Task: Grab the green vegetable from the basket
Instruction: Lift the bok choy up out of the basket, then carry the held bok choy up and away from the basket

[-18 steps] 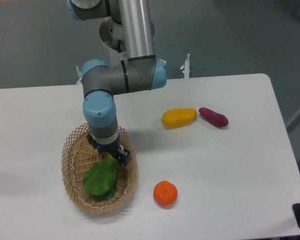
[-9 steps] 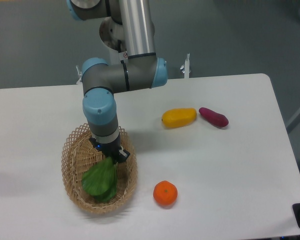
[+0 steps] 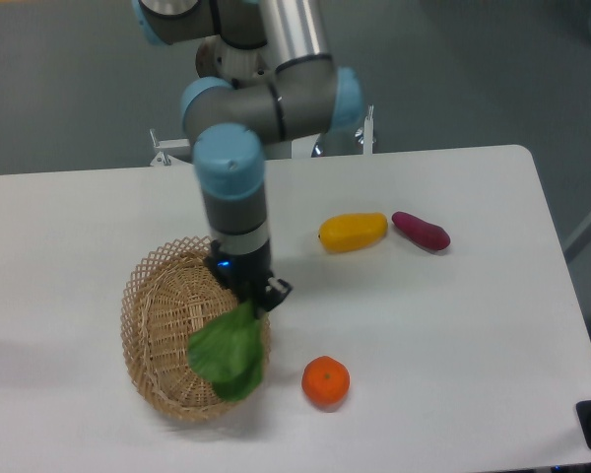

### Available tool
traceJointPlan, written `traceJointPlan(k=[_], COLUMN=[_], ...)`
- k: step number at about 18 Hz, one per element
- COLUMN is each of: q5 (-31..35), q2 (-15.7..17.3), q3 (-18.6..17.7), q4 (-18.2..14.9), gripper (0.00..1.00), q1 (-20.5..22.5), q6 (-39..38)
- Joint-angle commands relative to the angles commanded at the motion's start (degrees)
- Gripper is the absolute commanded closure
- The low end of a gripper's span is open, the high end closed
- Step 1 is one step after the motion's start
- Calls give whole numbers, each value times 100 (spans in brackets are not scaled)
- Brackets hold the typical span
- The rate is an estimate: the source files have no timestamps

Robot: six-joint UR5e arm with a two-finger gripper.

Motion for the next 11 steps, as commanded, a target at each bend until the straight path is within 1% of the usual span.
traceJointPlan(k=[2, 4, 5, 7, 11], q5=[-202, -378, -466, -528, -599], q2=[97, 115, 123, 193, 211], q3=[123, 246, 316, 457, 625], q4=[0, -35, -131, -429, -720], gripper=[69, 69, 69, 69, 68], q1=[299, 571, 695, 949, 1284], q6=[308, 554, 668, 993, 1486])
